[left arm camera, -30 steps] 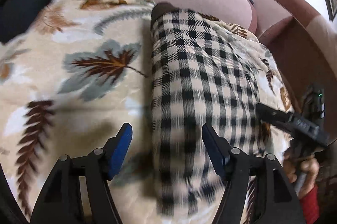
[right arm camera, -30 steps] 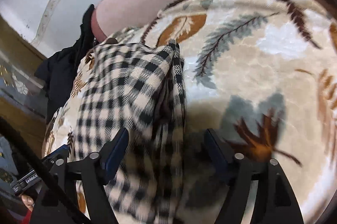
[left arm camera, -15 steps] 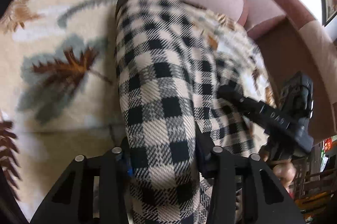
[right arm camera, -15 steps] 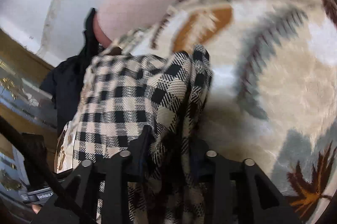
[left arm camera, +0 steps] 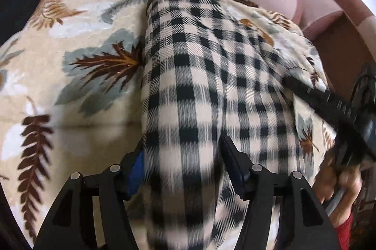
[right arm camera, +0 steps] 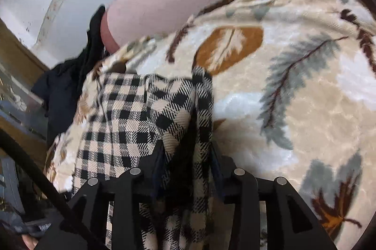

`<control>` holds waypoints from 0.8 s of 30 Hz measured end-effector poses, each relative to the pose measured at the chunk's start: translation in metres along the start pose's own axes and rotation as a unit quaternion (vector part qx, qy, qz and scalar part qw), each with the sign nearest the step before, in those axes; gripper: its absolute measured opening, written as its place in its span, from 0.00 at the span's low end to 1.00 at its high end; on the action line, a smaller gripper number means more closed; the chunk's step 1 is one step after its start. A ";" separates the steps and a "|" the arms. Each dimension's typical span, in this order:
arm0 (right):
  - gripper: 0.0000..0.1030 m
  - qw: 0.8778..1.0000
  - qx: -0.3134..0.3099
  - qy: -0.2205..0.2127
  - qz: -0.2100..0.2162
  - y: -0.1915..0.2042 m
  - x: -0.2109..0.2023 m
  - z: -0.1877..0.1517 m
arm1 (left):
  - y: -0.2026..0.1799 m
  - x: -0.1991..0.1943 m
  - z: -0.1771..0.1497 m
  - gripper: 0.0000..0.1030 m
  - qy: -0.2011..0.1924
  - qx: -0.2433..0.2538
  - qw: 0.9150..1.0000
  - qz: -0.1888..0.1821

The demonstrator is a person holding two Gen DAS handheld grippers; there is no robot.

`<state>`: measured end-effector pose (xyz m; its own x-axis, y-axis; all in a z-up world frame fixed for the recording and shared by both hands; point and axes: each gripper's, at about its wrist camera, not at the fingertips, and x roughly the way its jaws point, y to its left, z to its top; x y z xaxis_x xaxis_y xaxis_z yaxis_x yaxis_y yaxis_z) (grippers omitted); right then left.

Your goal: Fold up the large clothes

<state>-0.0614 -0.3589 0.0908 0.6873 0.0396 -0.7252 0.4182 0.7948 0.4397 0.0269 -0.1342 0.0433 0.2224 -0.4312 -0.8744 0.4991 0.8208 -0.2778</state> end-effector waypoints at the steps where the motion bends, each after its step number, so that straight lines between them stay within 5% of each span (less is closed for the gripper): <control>1: 0.41 1.000 -0.010 -0.021 -0.003 0.006 -0.013 0.001 | 0.002 -0.008 -0.008 0.58 -0.013 0.004 1.000 0.002; 4: 0.40 0.998 -0.035 -0.040 0.031 0.028 -0.035 -0.003 | 0.013 -0.021 -0.033 0.58 -0.032 -0.010 0.999 -0.002; 6: 0.29 0.995 -0.046 -0.010 0.090 0.043 -0.037 -0.016 | 0.028 -0.017 -0.051 0.58 -0.023 -0.040 0.999 -0.025; 8: 0.28 0.992 -0.054 0.027 0.113 0.049 -0.033 -0.036 | 0.039 -0.006 -0.064 0.58 -0.003 -0.061 0.997 -0.043; 14: 0.18 0.992 -0.038 0.118 0.035 0.016 0.000 -0.085 | 0.019 -0.013 -0.079 0.58 -0.022 -0.015 1.000 0.002; 17: 0.16 0.993 0.002 0.112 0.044 -0.004 -0.008 -0.089 | 0.011 -0.026 -0.091 0.58 -0.043 -0.003 0.999 0.030; 21: 0.22 0.997 -0.034 0.068 -0.022 0.002 -0.038 -0.103 | 0.004 -0.063 -0.114 0.58 -0.106 0.019 0.991 0.085; 24: 0.22 0.998 -0.057 0.023 0.018 0.026 -0.066 -0.111 | 0.000 -0.089 -0.127 0.60 -0.156 0.031 0.977 0.141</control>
<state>-0.1618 -0.2738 0.0909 0.6708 0.0950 -0.7355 0.3217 0.8563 0.4041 -0.0997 -0.0483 0.0707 0.5973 -0.2925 -0.7468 0.4289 0.9033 -0.0107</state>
